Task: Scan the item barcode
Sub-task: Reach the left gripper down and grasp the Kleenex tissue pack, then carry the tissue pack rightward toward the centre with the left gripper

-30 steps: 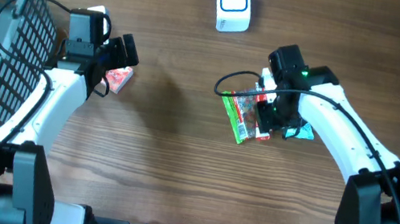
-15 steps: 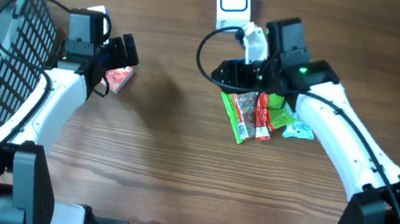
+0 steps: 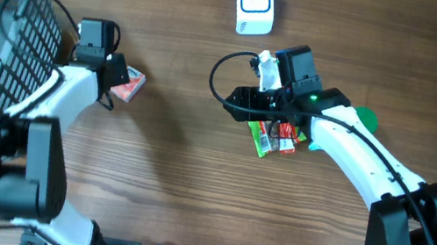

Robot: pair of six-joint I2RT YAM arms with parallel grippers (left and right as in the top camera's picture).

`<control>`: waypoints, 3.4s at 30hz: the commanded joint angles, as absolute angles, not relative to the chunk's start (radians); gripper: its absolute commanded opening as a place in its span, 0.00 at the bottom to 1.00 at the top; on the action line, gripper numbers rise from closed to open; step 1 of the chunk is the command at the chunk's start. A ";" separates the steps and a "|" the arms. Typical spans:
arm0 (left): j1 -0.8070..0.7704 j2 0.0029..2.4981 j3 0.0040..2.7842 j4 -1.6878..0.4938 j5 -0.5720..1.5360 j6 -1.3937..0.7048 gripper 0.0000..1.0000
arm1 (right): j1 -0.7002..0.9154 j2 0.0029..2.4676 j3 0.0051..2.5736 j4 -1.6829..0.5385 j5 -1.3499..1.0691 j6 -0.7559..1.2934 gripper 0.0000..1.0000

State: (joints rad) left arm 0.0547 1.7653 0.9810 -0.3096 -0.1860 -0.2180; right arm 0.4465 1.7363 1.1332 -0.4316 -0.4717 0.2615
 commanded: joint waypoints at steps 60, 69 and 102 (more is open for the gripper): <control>-0.076 1.848 0.968 -0.292 0.347 -0.461 0.18 | 0.454 1.749 1.123 -0.434 -0.463 0.227 0.69; -0.072 1.782 1.019 -0.317 0.307 -0.449 0.04 | 0.449 1.748 1.126 -0.429 -0.386 0.232 0.68; 0.268 1.748 1.182 -0.685 0.194 -0.107 0.39 | 0.368 1.748 1.125 -0.434 -0.313 0.238 0.72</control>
